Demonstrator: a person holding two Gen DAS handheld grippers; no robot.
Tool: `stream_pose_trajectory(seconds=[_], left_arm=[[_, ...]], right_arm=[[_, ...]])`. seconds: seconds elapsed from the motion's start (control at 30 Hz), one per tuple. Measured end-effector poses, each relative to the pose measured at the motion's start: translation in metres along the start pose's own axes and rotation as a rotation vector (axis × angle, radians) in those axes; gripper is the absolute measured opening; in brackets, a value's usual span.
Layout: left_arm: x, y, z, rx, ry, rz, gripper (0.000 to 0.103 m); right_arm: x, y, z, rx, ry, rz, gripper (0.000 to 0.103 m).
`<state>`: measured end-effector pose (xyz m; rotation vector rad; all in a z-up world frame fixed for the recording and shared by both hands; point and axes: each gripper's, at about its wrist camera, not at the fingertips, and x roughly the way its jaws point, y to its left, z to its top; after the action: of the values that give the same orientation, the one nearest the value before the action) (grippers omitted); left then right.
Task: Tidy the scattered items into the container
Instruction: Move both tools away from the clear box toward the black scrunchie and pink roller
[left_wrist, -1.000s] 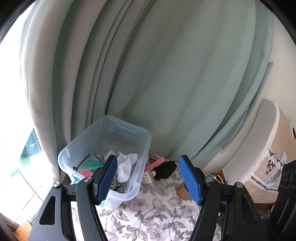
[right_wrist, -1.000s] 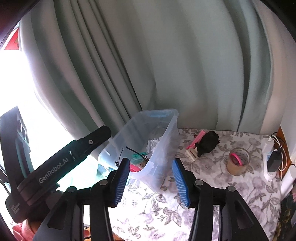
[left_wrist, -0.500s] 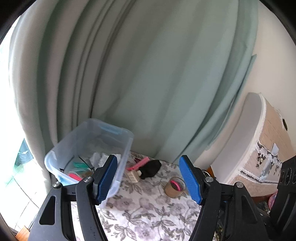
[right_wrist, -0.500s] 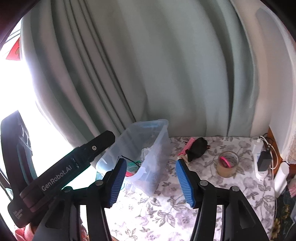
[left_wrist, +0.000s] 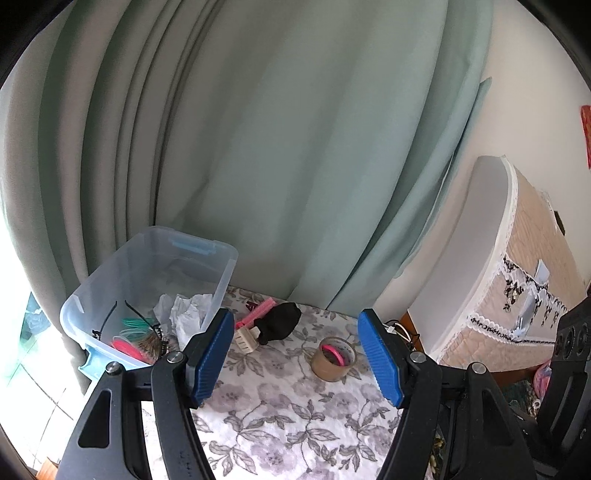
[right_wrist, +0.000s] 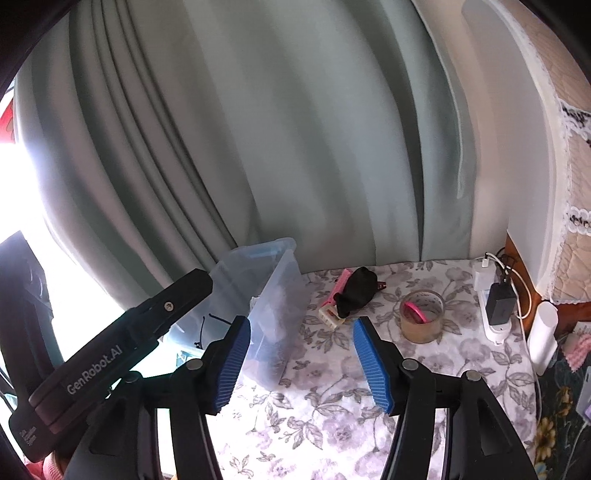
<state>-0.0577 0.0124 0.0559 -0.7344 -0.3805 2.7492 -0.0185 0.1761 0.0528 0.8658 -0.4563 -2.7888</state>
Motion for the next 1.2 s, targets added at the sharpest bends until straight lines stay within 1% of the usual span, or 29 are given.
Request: stream_pose_trajectory(seconds=[0.2,0.37,0.63,0.67,0.7,0.83,0.97,1.2], left_arm=[[0.009,-0.004,-0.003,0.0,0.003,-0.008,0.071],[0.021,-0.006,-0.008,0.001,0.018,-0.017,0.071],[0.045,-0.006,-0.015,0.018,0.067,-0.021,0.071],[0.05,-0.006,-0.017,0.024,0.079,-0.018,0.072],[0.055,-0.006,-0.018,0.028,0.092,-0.011,0.076],[0.074,-0.005,-0.025,0.032,0.132,0.008,0.076],[0.094,-0.001,-0.033,0.027,0.16,0.01,0.076],[0.136,0.002,-0.044,0.053,0.201,0.005,0.076]], right_arm=[[-0.001,-0.017,0.001,0.049,-0.03,-0.004,0.062],[0.002,-0.035,0.001,0.082,-0.036,-0.041,0.062],[0.023,-0.066,-0.007,0.12,0.012,-0.102,0.062],[0.025,-0.07,-0.008,0.124,0.018,-0.109,0.062],[0.028,-0.073,-0.009,0.129,0.024,-0.117,0.062],[0.038,-0.089,-0.013,0.148,0.048,-0.148,0.062],[0.051,-0.107,-0.018,0.171,0.08,-0.176,0.062],[0.079,-0.124,-0.018,0.148,0.131,-0.219,0.062]])
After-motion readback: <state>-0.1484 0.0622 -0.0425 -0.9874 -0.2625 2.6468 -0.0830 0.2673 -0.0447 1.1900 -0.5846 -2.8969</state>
